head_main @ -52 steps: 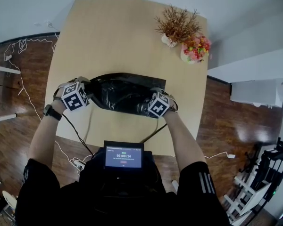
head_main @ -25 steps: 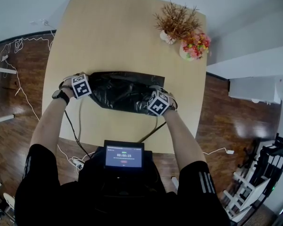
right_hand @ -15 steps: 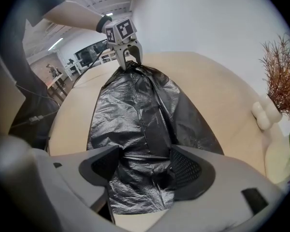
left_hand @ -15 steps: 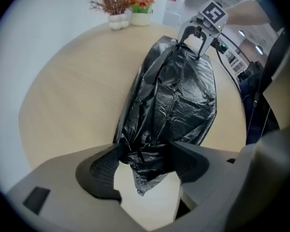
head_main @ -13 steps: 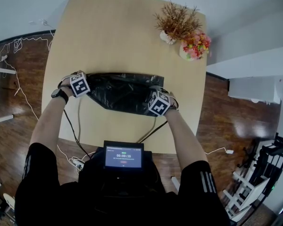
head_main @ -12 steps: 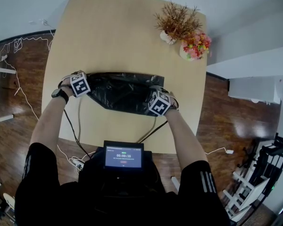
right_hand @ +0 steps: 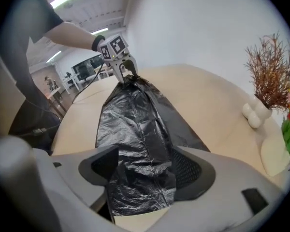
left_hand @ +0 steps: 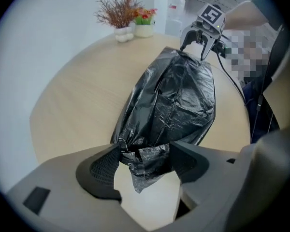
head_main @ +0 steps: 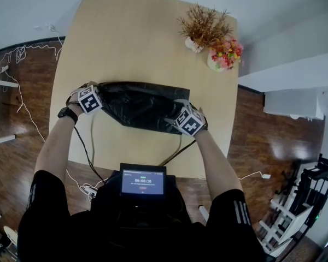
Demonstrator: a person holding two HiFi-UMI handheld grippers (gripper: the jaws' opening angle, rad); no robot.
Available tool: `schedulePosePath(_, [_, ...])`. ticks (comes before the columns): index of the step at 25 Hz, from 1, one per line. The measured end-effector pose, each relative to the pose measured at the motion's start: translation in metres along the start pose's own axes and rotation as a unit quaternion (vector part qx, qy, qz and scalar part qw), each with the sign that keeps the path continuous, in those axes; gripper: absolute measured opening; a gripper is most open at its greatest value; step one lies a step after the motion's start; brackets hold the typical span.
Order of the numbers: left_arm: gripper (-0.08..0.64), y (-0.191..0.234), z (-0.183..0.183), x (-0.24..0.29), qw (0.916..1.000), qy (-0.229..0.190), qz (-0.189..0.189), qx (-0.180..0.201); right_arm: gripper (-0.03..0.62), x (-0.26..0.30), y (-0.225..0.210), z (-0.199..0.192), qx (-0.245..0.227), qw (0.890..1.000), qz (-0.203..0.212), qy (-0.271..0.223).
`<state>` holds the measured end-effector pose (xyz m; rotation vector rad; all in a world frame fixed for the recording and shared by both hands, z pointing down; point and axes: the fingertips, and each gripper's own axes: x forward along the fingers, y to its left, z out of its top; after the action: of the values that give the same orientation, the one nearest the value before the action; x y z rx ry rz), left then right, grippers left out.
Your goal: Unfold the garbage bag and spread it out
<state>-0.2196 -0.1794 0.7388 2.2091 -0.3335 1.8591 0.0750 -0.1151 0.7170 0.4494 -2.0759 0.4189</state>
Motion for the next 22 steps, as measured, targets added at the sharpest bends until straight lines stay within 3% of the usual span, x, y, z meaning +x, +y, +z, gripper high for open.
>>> schedulePosePath(8, [0.331, -0.015, 0.006, -0.054, 0.9974, -0.068, 0.020, -0.011, 0.374, -0.040, 0.009, 0.022, 0.014, 0.997, -0.040, -0.068])
schedulePosePath(12, [0.331, -0.022, 0.008, -0.074, 0.9936, -0.107, 0.032, -0.017, 0.370, -0.062, 0.018, 0.033, 0.051, 0.991, -0.057, -0.111])
schedulePosePath(16, [0.331, -0.033, 0.016, -0.098, 0.9868, -0.152, 0.045, -0.034, 0.348, -0.096, 0.020, 0.046, 0.100, 0.973, -0.099, -0.183])
schedulePosePath(22, [0.326, -0.055, 0.031, -0.142, 0.9684, -0.233, 0.072, -0.052, 0.347, -0.157, 0.045, 0.068, 0.117, 0.942, -0.146, -0.279])
